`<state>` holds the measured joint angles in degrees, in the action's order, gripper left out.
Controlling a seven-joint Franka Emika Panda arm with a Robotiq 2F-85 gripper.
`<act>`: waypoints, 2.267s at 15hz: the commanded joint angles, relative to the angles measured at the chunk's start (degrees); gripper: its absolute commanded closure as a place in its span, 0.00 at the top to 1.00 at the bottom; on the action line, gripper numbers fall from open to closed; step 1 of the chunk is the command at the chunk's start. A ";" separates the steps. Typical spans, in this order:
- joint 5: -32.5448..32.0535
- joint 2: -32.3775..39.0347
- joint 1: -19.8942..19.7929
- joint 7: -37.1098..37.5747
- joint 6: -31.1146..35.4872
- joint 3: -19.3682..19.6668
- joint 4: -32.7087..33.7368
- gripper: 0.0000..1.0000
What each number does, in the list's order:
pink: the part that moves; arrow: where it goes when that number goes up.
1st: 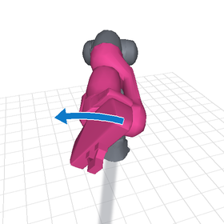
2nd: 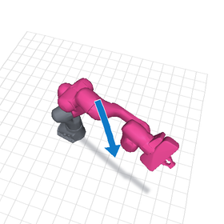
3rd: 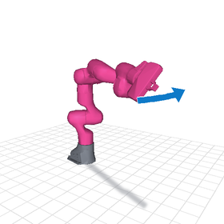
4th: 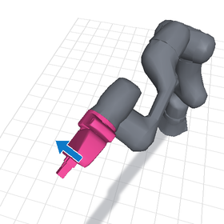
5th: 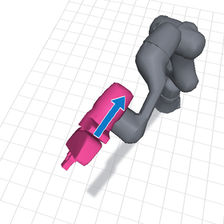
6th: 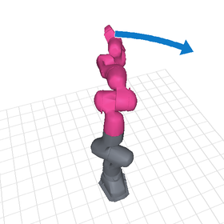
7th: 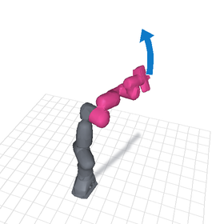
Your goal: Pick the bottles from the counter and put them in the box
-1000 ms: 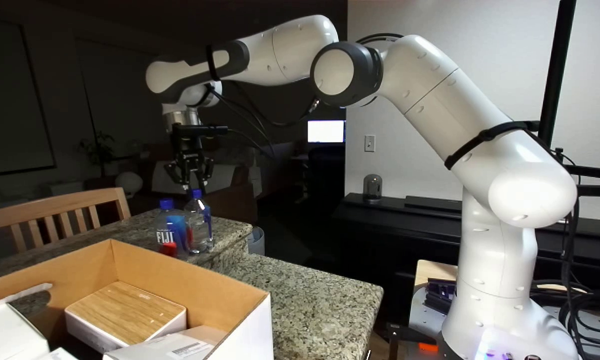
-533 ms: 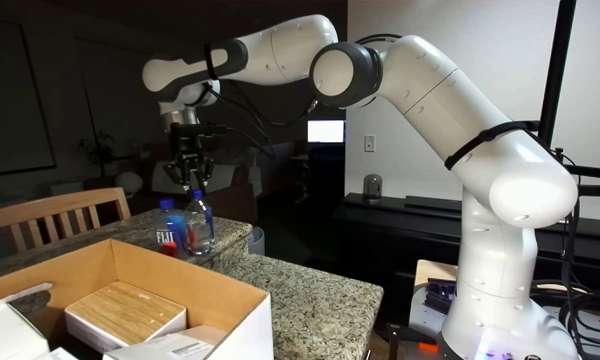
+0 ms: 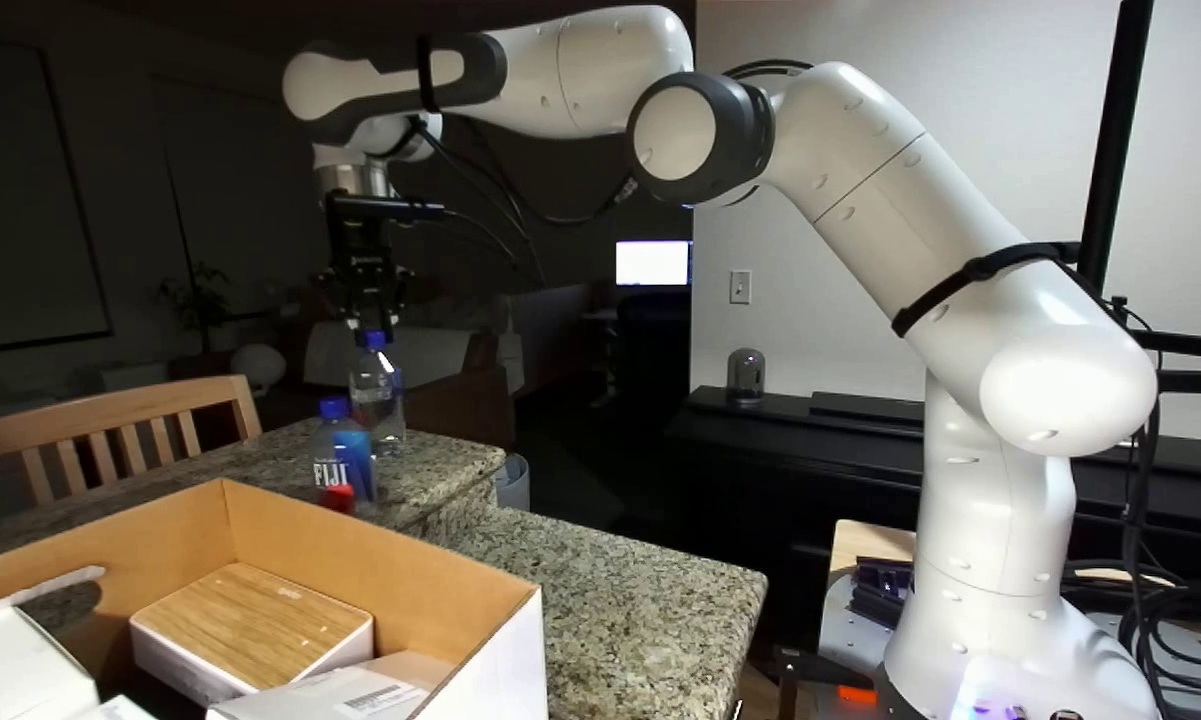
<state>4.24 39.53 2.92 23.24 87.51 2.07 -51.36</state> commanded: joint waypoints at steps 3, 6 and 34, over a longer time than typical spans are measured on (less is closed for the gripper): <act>-1.95 -7.82 3.95 6.92 -1.65 0.61 1.51 0.15; -4.61 -11.71 7.92 11.31 -2.41 1.02 2.20 0.15; 3.17 -13.45 18.25 -20.81 -5.62 -6.67 -9.66 0.15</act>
<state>5.59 27.16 22.30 6.35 81.52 -3.73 -57.85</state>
